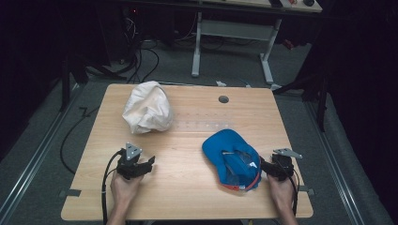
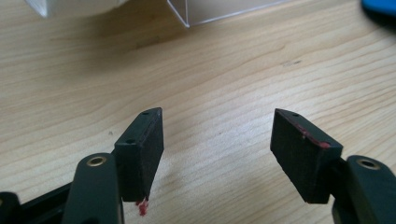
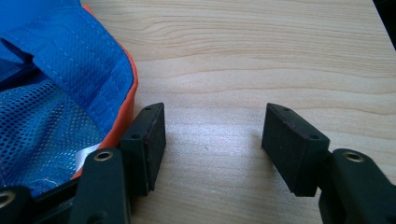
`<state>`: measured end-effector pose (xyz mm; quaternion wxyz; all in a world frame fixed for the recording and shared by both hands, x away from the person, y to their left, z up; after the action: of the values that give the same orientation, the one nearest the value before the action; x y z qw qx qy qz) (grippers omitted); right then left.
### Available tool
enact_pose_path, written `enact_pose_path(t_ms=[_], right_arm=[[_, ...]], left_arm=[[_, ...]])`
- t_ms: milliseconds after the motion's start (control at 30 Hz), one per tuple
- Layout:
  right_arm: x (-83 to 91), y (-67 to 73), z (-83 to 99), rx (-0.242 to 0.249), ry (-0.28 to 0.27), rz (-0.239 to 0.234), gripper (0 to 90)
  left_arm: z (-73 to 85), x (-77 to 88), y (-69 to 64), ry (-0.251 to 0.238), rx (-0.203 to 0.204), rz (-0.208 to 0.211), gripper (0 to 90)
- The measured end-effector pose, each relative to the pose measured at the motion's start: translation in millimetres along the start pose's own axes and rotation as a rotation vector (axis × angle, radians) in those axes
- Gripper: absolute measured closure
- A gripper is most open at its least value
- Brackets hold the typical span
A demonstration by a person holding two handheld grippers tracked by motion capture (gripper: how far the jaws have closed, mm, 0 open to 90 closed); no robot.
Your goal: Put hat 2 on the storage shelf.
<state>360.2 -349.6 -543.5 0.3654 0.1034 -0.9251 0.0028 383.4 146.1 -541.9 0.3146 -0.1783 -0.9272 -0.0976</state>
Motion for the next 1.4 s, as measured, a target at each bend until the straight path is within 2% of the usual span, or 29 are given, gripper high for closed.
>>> enact_pose_path(t_ms=[67, 167, 200, 267, 367, 400, 467, 600, 667, 800, 1133, 1167, 1333, 1400], right_arm=[[0.3, 0.1, 0.1, -0.001, 0.001, -0.004, 39.7], [1.8, -1.2, 0.8, 0.004, 0.005, -0.023, 41.2], [3.1, -2.2, 0.8, -0.004, 0.009, -0.033, 42.2], [6.8, -4.4, 0.6, -0.025, -0.003, -0.060, 42.7], [17.2, -5.3, -2.2, -0.024, -0.064, -0.093, 44.4], [21.0, -4.6, -3.3, -0.038, -0.083, -0.108, 44.5], [26.5, -2.2, -7.4, -0.030, -0.099, -0.139, 44.4], [31.6, 9.6, -18.5, 0.030, -0.109, -0.189, 43.5], [29.0, 16.6, -23.7, 0.056, -0.098, -0.205, 43.1], [19.1, 26.3, -32.9, 0.072, -0.079, -0.226, 42.2], [-6.1, 34.6, -57.9, 0.112, -0.040, -0.271, 41.4], [-9.4, 35.2, -59.7, 0.115, -0.023, -0.278, 41.2], [-25.2, 36.4, -63.0, 0.132, 0.015, -0.288, 43.6], [-30.4, 35.9, -61.4, 0.122, 0.037, -0.301, 44.7]], left_arm=[[2.6, -1.7, -1.2, 0.007, -0.003, -0.007, 34.1], [4.3, -5.5, -3.5, 0.055, -0.015, -0.015, 32.4], [4.2, -5.5, -3.5, 0.054, -0.015, -0.014, 32.2], [4.3, -6.2, -1.8, 0.060, 0.009, 0.000, 32.3], [4.3, -6.2, -2.3, 0.061, 0.006, -0.004, 31.7], [4.3, -6.1, -2.2, 0.062, 0.007, -0.001, 31.6], [4.3, -6.1, -2.2, 0.063, 0.007, -0.001, 31.6], [4.3, -6.1, -2.2, 0.063, 0.008, 0.000, 31.4], [4.3, -6.2, -2.1, 0.063, 0.008, 0.001, 31.4], [4.3, -6.2, -2.0, 0.062, 0.009, 0.002, 31.3], [4.4, -6.1, -2.2, 0.063, 0.007, 0.000, 31.2], [4.3, -6.1, -2.2, 0.063, 0.007, 0.000, 31.1], [4.3, -6.1, -2.3, 0.063, 0.007, 0.000, 31.1], [4.3, -6.1, -2.3, 0.063, 0.007, 0.000, 31.1]])
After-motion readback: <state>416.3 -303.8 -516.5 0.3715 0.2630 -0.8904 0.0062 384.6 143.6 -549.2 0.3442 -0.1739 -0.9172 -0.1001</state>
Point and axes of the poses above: each handheld gripper's, and its own axes: x roughly backward along the jaws, z roughly out of its underside, y roughly to its left, the point moved 2 cm from there along -x, roughly forward along the jaws, and after that the axes turned 7 degrees about -z, right-handed, at the moved point
